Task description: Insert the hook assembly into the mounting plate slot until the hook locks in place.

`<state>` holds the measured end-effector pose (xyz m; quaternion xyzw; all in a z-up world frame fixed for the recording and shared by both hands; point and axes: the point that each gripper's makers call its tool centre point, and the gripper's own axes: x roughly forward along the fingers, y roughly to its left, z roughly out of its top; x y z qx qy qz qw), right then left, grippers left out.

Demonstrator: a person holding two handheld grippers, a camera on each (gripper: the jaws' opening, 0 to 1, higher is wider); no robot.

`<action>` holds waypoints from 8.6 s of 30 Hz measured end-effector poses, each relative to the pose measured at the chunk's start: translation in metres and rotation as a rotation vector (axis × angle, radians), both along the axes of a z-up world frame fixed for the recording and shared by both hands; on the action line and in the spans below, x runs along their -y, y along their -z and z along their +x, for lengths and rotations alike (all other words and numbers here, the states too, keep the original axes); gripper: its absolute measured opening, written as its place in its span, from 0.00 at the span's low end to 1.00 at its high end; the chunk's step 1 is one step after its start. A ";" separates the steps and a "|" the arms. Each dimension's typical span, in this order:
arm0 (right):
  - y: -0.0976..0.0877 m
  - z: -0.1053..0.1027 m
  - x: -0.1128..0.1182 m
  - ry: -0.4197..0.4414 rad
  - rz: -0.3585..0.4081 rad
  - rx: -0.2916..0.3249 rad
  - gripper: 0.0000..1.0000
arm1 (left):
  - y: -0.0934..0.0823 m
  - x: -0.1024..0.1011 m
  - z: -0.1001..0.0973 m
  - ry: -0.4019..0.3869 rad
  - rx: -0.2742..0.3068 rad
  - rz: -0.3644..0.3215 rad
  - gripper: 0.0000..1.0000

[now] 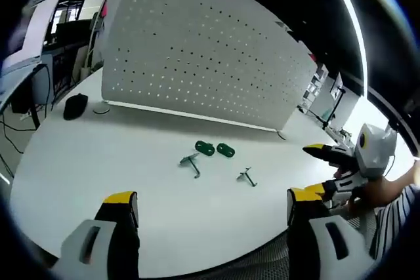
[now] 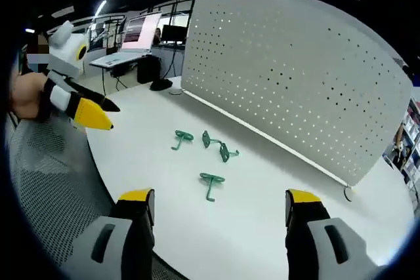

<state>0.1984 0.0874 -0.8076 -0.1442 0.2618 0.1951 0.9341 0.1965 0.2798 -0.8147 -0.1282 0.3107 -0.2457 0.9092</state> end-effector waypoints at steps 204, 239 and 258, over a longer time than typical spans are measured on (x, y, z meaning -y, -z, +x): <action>0.005 -0.002 0.005 0.042 0.080 -0.048 0.43 | 0.088 0.150 0.061 0.527 -0.023 0.217 0.04; -0.004 -0.002 0.001 0.032 0.129 -0.028 0.42 | 0.017 0.100 0.034 0.405 0.008 0.145 0.02; -0.027 -0.003 -0.026 0.007 0.368 -0.075 0.45 | -0.033 0.079 0.018 0.271 0.085 0.059 0.02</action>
